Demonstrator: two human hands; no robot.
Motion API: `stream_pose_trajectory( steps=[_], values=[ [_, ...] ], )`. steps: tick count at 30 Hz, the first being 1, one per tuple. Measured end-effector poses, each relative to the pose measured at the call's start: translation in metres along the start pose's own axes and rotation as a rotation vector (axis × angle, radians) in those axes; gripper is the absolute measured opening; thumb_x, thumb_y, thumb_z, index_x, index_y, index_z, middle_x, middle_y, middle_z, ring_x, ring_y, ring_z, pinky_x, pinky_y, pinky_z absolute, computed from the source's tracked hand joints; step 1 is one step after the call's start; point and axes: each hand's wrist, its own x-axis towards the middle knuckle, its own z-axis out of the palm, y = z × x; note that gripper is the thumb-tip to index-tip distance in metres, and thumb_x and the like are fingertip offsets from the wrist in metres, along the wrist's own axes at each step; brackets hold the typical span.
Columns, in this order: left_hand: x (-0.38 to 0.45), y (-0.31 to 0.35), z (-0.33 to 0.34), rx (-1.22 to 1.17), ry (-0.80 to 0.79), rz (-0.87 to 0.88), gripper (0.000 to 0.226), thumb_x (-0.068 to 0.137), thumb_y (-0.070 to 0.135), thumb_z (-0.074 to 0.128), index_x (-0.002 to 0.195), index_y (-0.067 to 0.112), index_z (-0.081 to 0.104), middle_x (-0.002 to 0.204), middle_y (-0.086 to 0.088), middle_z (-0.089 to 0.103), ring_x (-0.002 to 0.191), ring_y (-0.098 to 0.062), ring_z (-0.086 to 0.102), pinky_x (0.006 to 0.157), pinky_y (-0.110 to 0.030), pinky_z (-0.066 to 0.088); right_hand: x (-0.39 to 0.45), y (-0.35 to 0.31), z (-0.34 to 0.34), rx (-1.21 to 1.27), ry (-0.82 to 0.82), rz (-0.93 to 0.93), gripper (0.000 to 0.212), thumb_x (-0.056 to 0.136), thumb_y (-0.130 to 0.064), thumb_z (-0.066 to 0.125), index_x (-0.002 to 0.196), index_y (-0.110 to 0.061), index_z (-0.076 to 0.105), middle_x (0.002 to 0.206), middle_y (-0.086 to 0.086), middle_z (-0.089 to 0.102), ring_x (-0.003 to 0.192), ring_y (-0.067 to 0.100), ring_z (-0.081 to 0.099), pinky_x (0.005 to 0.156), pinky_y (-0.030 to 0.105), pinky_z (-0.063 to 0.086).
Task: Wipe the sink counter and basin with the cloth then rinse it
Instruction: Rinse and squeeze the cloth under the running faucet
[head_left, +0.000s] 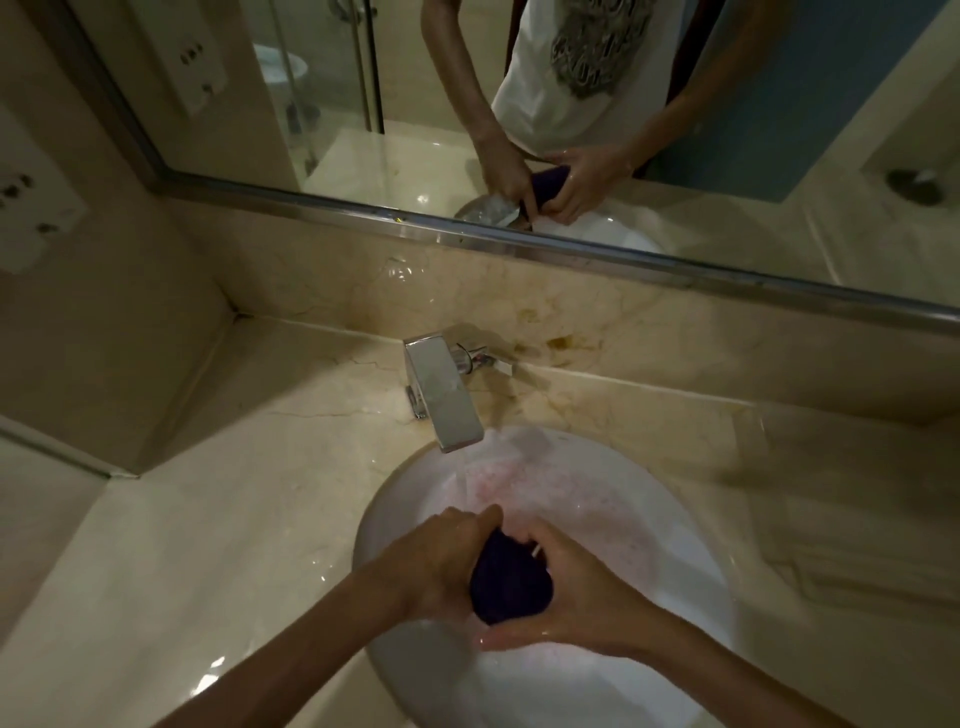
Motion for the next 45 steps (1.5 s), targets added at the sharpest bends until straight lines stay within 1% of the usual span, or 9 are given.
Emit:
stream_pose_trajectory(
  steps=[4, 7, 10, 15, 27, 35, 38, 41, 45],
  values=[
    [-0.008, -0.002, 0.008, 0.070, 0.236, 0.217, 0.057, 0.065, 0.029, 0.082, 0.109, 0.031, 0.047, 0.107, 0.009, 0.059, 0.094, -0.007, 0.057, 0.075, -0.019, 0.052, 0.006, 0.021, -0.002, 0.729, 0.058, 0.265, 0.068, 0.043, -0.067, 0.087, 0.082, -0.015, 0.069, 0.078, -0.001, 0.071, 0.075, 0.016, 0.066, 0.071, 0.027, 0.053],
    [-0.007, 0.005, 0.005, 0.230, 0.516, 0.542, 0.034, 0.081, 0.027, 0.073, 0.110, 0.019, 0.056, 0.096, 0.002, 0.061, 0.082, -0.013, 0.057, 0.065, -0.025, 0.053, -0.001, 0.030, 0.014, 1.104, -0.343, 0.349, 0.076, 0.074, -0.040, 0.086, 0.135, -0.003, 0.058, 0.132, 0.019, 0.063, 0.126, 0.036, 0.058, 0.105, 0.053, 0.047],
    [-0.012, 0.002, -0.003, 0.392, 0.635, 0.853, 0.014, 0.098, 0.011, 0.054, 0.111, 0.005, 0.057, 0.096, -0.011, 0.068, 0.079, -0.025, 0.063, 0.065, -0.033, 0.053, -0.012, 0.012, 0.020, 0.942, -0.665, 0.238, 0.067, 0.083, -0.010, 0.076, 0.143, -0.005, 0.046, 0.131, 0.012, 0.057, 0.118, 0.023, 0.062, 0.095, 0.033, 0.054],
    [-0.026, -0.010, -0.004, 0.540, 0.586, 0.914, 0.023, 0.096, 0.008, 0.057, 0.119, 0.004, 0.057, 0.100, -0.013, 0.071, 0.078, -0.024, 0.065, 0.062, -0.029, 0.054, -0.019, -0.014, 0.020, 0.564, -0.566, 0.258, 0.031, 0.086, 0.010, 0.064, 0.095, -0.020, 0.059, 0.076, -0.005, 0.057, 0.055, 0.007, 0.054, 0.044, 0.015, 0.041],
    [-0.028, -0.007, 0.042, 0.750, 0.399, 0.494, 0.016, 0.076, 0.020, 0.063, 0.092, 0.015, 0.062, 0.064, -0.002, 0.058, 0.038, -0.018, 0.049, 0.032, -0.023, 0.033, -0.003, 0.009, 0.048, -0.081, -0.069, 0.267, 0.046, 0.050, -0.029, 0.081, 0.094, -0.021, 0.068, 0.097, -0.005, 0.074, 0.087, 0.011, 0.072, 0.072, 0.033, 0.058],
    [-0.015, 0.003, 0.054, 0.658, 0.117, 0.130, 0.052, 0.041, 0.020, 0.093, 0.083, 0.018, 0.063, 0.060, -0.004, 0.059, 0.033, -0.018, 0.050, 0.032, -0.024, 0.032, 0.012, 0.020, 0.061, -0.377, 0.121, 0.193, 0.036, 0.073, -0.043, 0.071, 0.106, -0.031, 0.061, 0.084, -0.012, 0.063, 0.079, 0.014, 0.065, 0.074, 0.031, 0.054],
    [-0.015, 0.013, 0.053, 0.576, 0.181, -0.020, 0.045, 0.075, 0.010, 0.074, 0.116, 0.012, 0.055, 0.092, -0.012, 0.065, 0.069, -0.028, 0.066, 0.059, -0.037, 0.052, 0.017, 0.020, 0.053, -0.478, 0.157, 0.089, 0.048, 0.075, -0.042, 0.073, 0.118, -0.029, 0.056, 0.096, -0.007, 0.069, 0.089, 0.018, 0.068, 0.072, 0.026, 0.047],
    [-0.010, 0.009, 0.052, 0.463, 0.217, -0.109, 0.046, 0.085, 0.007, 0.059, 0.128, 0.013, 0.042, 0.113, -0.008, 0.061, 0.102, -0.027, 0.062, 0.105, -0.047, 0.038, 0.022, 0.017, 0.047, -0.524, 0.198, -0.009, 0.044, 0.077, -0.037, 0.073, 0.112, -0.024, 0.052, 0.089, -0.006, 0.063, 0.086, 0.021, 0.067, 0.072, 0.028, 0.049],
    [-0.004, -0.005, 0.039, 0.136, 0.221, -0.064, 0.038, 0.081, 0.019, 0.069, 0.115, 0.017, 0.055, 0.106, -0.002, 0.070, 0.093, -0.019, 0.068, 0.086, -0.029, 0.055, 0.026, 0.016, 0.035, -0.651, 0.224, -0.124, 0.043, 0.083, -0.044, 0.067, 0.114, -0.020, 0.050, 0.087, -0.004, 0.063, 0.077, 0.019, 0.062, 0.068, 0.028, 0.046]
  ],
)
